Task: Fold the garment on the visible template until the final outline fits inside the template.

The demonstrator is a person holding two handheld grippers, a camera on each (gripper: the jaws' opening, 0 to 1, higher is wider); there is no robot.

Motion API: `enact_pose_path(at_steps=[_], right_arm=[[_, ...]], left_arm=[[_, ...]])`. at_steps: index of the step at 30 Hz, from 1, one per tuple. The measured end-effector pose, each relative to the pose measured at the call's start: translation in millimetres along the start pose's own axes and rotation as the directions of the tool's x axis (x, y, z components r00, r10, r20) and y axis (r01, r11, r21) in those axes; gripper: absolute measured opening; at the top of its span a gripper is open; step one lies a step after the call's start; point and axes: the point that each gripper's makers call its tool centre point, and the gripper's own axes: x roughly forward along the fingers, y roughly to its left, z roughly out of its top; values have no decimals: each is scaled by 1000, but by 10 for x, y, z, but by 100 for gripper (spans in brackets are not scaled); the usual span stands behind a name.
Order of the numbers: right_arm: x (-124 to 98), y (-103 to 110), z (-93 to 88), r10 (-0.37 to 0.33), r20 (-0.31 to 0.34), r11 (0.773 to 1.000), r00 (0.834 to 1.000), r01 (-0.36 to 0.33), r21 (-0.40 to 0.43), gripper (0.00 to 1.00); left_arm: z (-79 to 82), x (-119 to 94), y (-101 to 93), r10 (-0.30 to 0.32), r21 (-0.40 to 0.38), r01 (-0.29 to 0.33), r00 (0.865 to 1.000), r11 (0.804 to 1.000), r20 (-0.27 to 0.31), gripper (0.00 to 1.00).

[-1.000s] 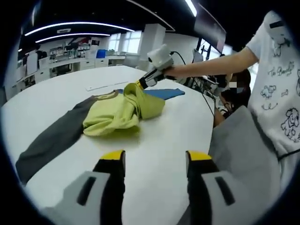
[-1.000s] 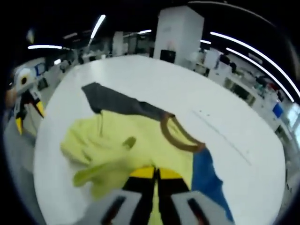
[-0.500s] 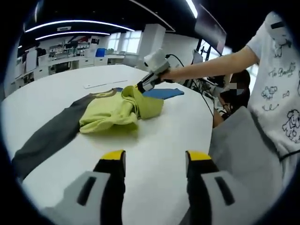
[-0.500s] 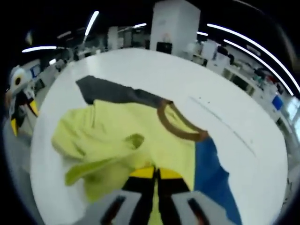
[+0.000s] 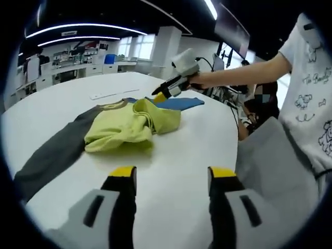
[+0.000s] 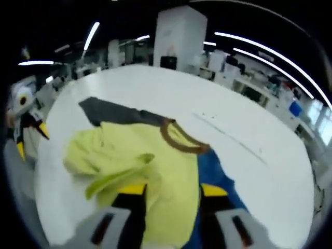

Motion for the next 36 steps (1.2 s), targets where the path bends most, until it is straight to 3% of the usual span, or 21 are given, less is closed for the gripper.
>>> enact_pose_path(at_steps=[4, 11, 18, 21, 24, 30, 36], right_arm=[[-108, 95, -39, -15, 9, 998, 1000, 16, -62, 53], [-295, 383, -10, 29, 66, 1000, 997, -29, -9, 65], [-374, 719, -109, 71, 87, 996, 994, -74, 41, 79], [-339, 816, -195, 80, 69, 996, 994, -82, 30, 77], [-318, 875, -210, 93, 63, 995, 994, -96, 41, 68], [-268, 994, -200, 107, 75, 991, 991, -113, 76, 62], [-194, 1023, -203, 105, 86, 986, 991, -115, 121, 48]], left_arm=[[-36, 100, 15, 12, 20, -11, 1000, 1000, -24, 52], [-53, 297, -24, 10, 31, -8, 999, 999, -43, 54], [-12, 422, 3, 21, 25, -20, 999, 999, -34, 53], [1, 468, 101, 78, -2, -78, 997, 997, -19, 49], [-14, 520, 155, 122, -3, -122, 992, 993, -25, 44], [-57, 626, 254, 178, 6, -178, 983, 984, -33, 35], [-130, 786, 408, 234, 44, -231, 970, 972, -65, 26]])
